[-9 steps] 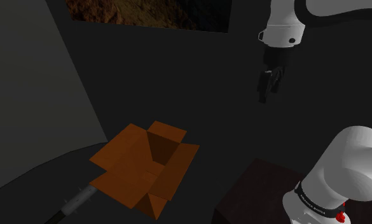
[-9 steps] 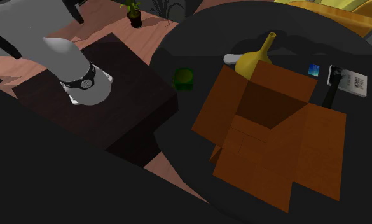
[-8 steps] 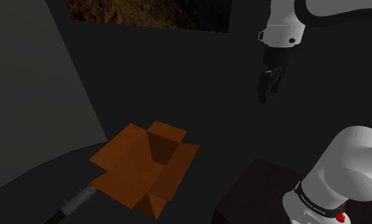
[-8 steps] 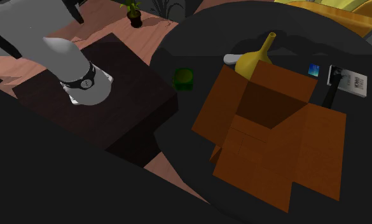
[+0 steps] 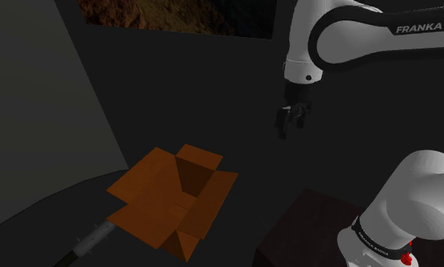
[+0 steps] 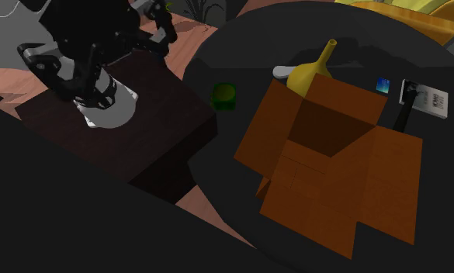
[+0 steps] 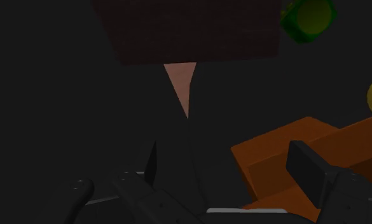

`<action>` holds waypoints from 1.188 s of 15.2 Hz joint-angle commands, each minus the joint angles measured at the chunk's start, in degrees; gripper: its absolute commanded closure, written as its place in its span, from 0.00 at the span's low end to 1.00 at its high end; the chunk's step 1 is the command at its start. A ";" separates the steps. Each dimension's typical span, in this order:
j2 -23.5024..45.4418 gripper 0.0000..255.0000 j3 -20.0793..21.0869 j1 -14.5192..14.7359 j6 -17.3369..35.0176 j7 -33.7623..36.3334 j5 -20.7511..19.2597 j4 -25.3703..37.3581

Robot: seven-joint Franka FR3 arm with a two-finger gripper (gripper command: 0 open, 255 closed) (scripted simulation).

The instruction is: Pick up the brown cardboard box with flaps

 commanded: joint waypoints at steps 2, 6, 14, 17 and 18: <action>4.52 0.00 2.28 -0.01 6.66 3.07 1.46 -1.32; 11.62 0.00 5.18 -0.23 14.90 7.06 2.70 -1.52; 28.76 0.00 10.17 -1.28 29.93 15.99 1.64 2.34; 35.81 0.00 11.42 -1.62 34.64 19.98 -0.39 5.18; 38.20 0.00 11.68 -1.65 36.05 21.40 -1.28 6.28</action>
